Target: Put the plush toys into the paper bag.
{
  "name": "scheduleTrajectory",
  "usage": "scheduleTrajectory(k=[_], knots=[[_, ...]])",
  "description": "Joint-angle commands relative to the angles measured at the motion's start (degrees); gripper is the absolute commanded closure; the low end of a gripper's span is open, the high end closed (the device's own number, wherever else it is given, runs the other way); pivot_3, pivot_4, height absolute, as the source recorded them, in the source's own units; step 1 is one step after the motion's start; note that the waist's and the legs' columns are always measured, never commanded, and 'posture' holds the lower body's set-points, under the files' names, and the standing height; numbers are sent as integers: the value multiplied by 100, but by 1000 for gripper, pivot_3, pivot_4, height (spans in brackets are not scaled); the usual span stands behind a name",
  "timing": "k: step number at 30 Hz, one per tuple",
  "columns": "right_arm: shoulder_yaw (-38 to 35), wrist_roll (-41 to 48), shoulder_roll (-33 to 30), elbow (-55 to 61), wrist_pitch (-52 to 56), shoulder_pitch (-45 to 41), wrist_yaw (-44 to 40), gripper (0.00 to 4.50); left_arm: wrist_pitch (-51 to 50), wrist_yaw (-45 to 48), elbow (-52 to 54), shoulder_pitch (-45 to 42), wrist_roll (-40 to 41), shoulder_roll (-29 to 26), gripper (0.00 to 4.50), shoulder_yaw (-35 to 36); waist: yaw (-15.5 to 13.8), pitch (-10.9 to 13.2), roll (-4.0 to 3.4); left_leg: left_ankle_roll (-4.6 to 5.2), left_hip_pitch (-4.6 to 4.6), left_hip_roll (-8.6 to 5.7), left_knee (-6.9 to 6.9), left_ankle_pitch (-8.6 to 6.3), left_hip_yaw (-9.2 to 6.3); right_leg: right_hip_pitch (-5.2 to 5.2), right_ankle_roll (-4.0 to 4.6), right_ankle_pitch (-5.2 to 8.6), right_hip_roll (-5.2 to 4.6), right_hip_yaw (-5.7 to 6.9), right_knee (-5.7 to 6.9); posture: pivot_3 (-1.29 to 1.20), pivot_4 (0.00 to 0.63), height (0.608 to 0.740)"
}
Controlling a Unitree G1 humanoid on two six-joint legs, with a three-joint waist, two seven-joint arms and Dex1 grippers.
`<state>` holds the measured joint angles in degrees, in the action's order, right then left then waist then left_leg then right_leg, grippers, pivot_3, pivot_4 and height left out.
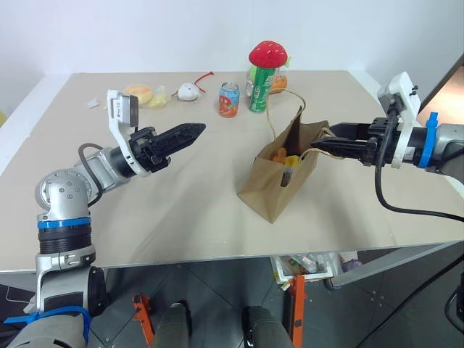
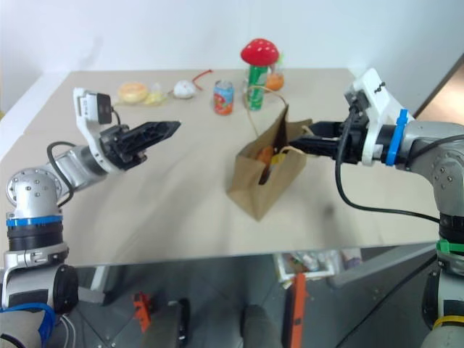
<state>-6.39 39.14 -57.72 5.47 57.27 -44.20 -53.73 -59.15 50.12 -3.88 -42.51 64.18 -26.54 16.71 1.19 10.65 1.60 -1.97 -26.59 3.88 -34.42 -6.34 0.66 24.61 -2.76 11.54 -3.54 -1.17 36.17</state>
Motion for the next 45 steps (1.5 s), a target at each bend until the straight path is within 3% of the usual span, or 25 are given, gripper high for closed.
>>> scheduleTrajectory(k=[1, 8, 19, 23, 27, 31, 33, 38, 40, 45], knots=[[-5, -75, -307, 222, -29, 3, -219, 1647, -5, 47, 180, -49, 178, -13, 145, 73, -1, 0, 0, 0, 0, 0, 0, 0, 0, -1, 0, 0, 0, 0, 0, 0, 150, 740], [-325, -64, -437, -84, 45, -301, -167, 1647, 18, 115, 353, 163, 128, -32, 145, -28, -1, 0, 0, -1, 0, 0, -1, -1, 3, 3, 0, 0, -1, -2, 0, 0, 150, 740], [-751, -155, -807, -111, -16, 453, -264, 1647, 474, 674, 633, 358, -493, -269, 145, -593, -7, 0, 0, -5, -2, -1, -5, -3, 7, 2, 1, 2, -4, -4, 0, 0, 150, 740], [-1321, -32, -748, -464, -32, 355, -70, 1647, 650, 715, 652, 309, -612, -167, 145, -666, -7, 0, 0, -4, -1, -1, -6, -3, 9, 2, 2, 0, -3, -6, 0, 0, 150, 740], [-2445, 828, -422, -454, 249, 80, 100, 1647, 860, 812, 591, 326, -813, -94, 145, -824, -9, 0, 0, -4, -1, -1, -5, -2, 9, 2, 1, 1, -2, -7, 0, 0, 150, 740], [-2778, 1116, -370, -441, 521, 110, 410, 1647, 885, 887, 540, 327, -844, -33, 145, -904, -7, 0, 1, -4, 0, -1, -5, -2, 6, -4, -1, 1, 0, -7, 0, 0, 150, 740], [-2888, 1147, -555, -364, 650, 528, 209, 1647, 907, 924, 512, 309, -873, 8, 145, -963, -9, -1, 2, -4, 1, -1, -7, -2, 8, -3, 0, 1, -2, -9, 0, 0, 150, 740], [-3069, 437, -1192, 584, 173, 3222, -1048, 1647, 936, 1101, 441, 293, -977, 52, 145, -1073, -56, -2, -1, -3, 8, -3, -10, -3, 7, -23, -7, 6, -4, -9, 0, 0, 150, 740], [-3235, 266, -1275, 713, 90, 3790, -1272, 1647, 1027, 1164, 401, 293, -1078, 73, 145, -1135, -55, -6, -11, -3, 4, -6, -13, -3, 12, -17, -7, 5, -7, -14, 0, 0, 150, 740], [-3199, 230, -1081, 953, -103, 4145, -1189, 2706, 1480, 1226, 250, 244, -1501, 208, 27, -1361, 5, -6, -12, -1, 20, -6, -21, -5, 13, -27, -8, -2, -6, -16, 1, 0, 150, 740]])
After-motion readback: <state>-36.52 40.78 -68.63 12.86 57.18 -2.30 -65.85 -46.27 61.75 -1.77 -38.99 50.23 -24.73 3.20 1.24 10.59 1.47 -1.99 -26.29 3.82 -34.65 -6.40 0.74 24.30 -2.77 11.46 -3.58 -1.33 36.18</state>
